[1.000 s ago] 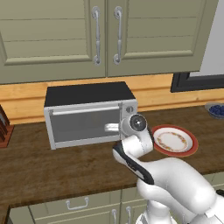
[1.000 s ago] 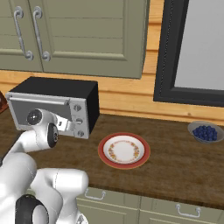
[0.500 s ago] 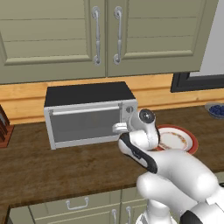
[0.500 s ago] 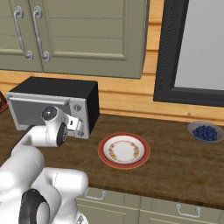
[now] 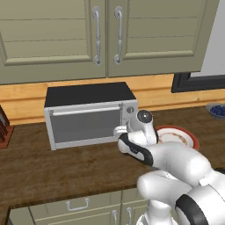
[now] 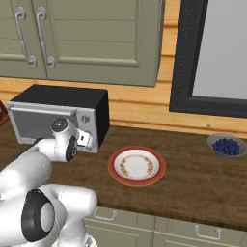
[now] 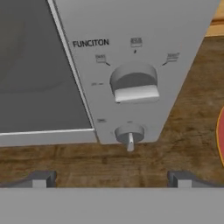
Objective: Pick up the kebab skewer and baguette bread, and place them inside the toaster oven. Close the toaster oven door and start by setting the timer.
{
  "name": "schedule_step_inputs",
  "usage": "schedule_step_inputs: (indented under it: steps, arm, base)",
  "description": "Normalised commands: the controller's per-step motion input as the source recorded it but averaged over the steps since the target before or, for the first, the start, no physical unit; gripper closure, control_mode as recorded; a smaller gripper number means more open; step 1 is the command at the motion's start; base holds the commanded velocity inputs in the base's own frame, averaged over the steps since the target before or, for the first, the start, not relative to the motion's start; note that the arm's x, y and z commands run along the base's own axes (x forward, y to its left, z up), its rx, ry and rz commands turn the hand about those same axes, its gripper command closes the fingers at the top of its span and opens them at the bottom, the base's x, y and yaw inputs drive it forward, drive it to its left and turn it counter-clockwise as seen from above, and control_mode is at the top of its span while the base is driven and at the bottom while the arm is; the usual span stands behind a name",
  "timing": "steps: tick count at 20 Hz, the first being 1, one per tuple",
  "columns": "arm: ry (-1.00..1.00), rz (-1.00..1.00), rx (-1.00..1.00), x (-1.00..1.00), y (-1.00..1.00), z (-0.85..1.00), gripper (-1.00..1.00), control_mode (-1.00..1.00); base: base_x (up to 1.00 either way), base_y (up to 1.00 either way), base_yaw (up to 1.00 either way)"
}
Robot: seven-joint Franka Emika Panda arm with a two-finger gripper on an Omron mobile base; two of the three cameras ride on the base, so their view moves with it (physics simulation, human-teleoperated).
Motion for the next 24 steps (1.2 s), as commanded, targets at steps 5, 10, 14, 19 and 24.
schedule_step_inputs:
  steps: [5,10,14,19,24]
  arm:
    - [-0.01,0.00,0.00,0.00,-0.34,-0.68,-1.00,-1.00]
    - [-0.06,0.00,0.00,0.02,-0.18,-0.64,-1.00,-1.00]
    - [-0.09,0.01,0.00,0.09,-0.03,-0.40,-1.00,-1.00]
    - [-0.06,0.00,0.00,0.09,0.00,-0.27,-1.00,-1.00]
    - [-0.04,0.00,0.00,0.02,0.00,-0.05,-1.00,-1.00]
  base:
    - [0.00,0.00,0.00]
    - [0.00,0.00,0.00]
    - [0.00,0.00,0.00]
    - [0.00,0.00,0.00]
    - [0.00,0.00,0.00]
